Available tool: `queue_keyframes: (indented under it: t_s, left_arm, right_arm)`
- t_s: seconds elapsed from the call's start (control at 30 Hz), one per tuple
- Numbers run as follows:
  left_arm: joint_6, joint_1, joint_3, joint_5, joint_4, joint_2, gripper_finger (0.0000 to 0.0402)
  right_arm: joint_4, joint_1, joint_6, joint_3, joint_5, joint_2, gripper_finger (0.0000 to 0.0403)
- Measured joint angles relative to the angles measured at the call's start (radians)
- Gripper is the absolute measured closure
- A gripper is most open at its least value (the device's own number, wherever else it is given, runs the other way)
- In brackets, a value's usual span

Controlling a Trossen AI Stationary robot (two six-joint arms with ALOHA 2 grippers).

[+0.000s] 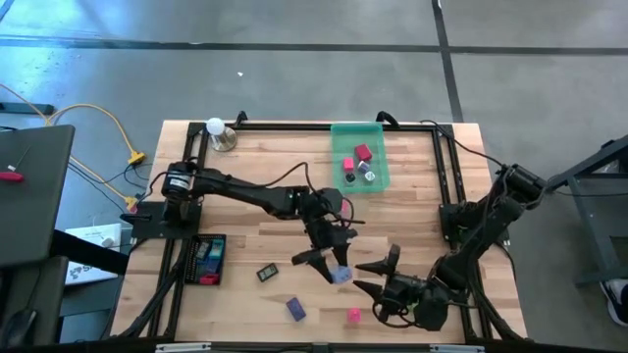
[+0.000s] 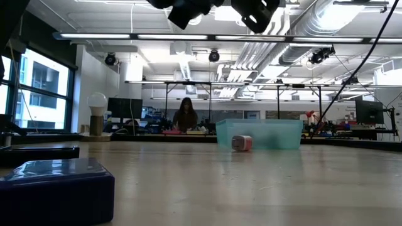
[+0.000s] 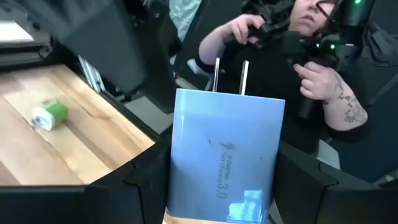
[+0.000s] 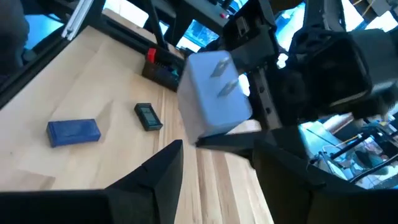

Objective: Pick & Place Office items
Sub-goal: Put the purple charger adapter into the green bin

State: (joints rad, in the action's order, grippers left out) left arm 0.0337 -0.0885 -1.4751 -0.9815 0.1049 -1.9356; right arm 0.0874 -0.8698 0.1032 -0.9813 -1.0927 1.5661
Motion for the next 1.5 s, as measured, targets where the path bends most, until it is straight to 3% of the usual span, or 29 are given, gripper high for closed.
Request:
queue_keyframes:
  t_s: [0.13, 0.5, 0.67, 0.87, 1.1, 1.5]
  left_arm:
    - [0.035, -0.003, 0.001, 0.012, 0.033, -0.023, 0.0186]
    - [0.046, 0.003, 0.001, -0.034, 0.064, -0.058, 0.0186]
    - [0.05, 0.003, 0.001, -0.037, 0.069, -0.058, 0.0186]
    - [0.05, 0.001, 0.001, -0.035, 0.066, -0.058, 0.0186]
    - [0.061, 0.001, 0.001, 0.012, 0.068, -0.058, 0.0186]
    - [0.108, 0.055, 0.002, -0.017, 0.075, -0.058, 0.0186]
  right_arm:
    - [0.001, 0.034, 0.023, 0.0, 0.045, 0.0, 0.022]
    - [0.036, 0.134, 0.036, 0.0, 0.312, 0.0, 0.022]
    - [0.063, 0.146, 0.121, 0.0, 0.319, 0.011, 0.0225]
    - [0.065, 0.154, 0.138, -0.001, 0.39, 0.011, 0.0295]
    - [0.037, 0.153, 0.137, -0.001, 0.392, 0.011, 0.0296]
    - [0.02, 0.105, 0.085, 0.0, 0.341, 0.011, 0.0296]
